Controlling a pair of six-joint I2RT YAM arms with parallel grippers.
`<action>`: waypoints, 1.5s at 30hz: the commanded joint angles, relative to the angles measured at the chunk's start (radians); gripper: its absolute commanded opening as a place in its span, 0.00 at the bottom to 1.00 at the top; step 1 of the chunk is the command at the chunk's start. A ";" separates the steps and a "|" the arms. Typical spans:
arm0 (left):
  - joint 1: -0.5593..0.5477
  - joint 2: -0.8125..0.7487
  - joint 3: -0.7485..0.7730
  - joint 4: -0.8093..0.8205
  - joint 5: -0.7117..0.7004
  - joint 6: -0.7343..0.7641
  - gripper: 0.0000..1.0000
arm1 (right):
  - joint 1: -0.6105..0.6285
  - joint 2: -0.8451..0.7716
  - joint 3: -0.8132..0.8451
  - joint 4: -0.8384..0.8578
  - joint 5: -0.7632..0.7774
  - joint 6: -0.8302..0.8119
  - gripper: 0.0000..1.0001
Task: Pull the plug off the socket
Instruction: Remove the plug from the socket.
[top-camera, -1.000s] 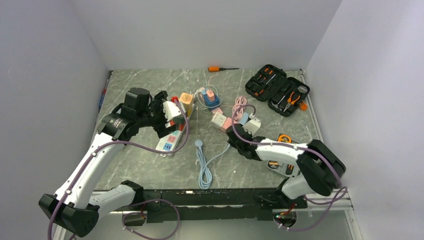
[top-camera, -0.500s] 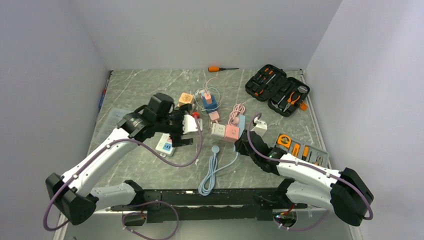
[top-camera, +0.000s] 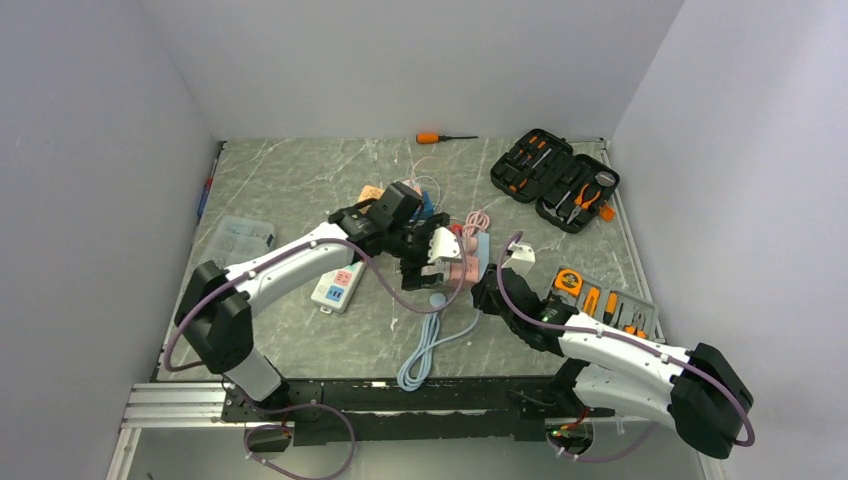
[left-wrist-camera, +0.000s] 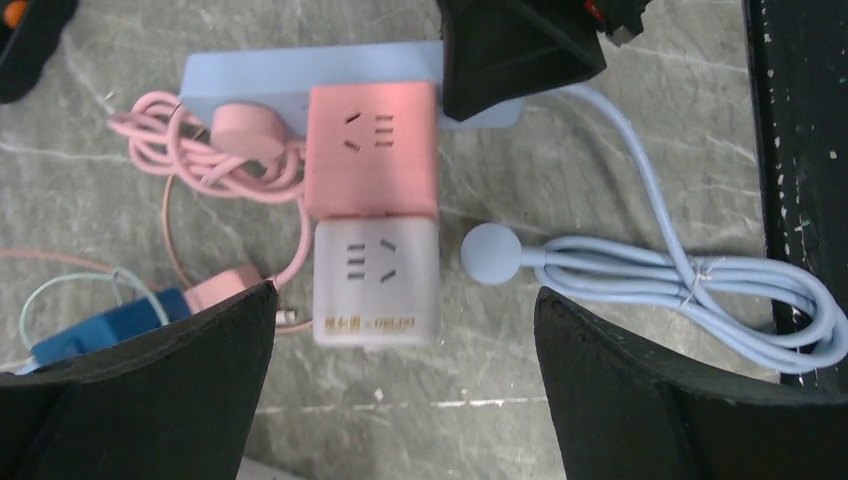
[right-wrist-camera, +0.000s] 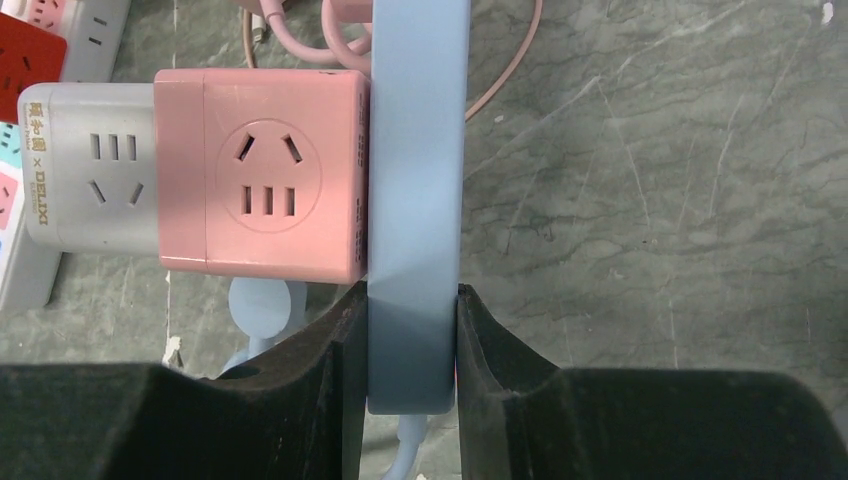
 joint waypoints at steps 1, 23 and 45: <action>-0.059 0.042 0.047 0.074 0.037 -0.059 0.99 | 0.013 -0.061 0.018 0.145 0.039 -0.028 0.00; -0.099 0.269 0.107 0.200 -0.084 -0.103 0.99 | 0.014 -0.113 0.012 0.202 0.017 -0.069 0.00; -0.121 0.298 0.126 0.193 -0.218 -0.067 0.21 | 0.013 -0.129 -0.056 0.228 -0.021 -0.048 0.54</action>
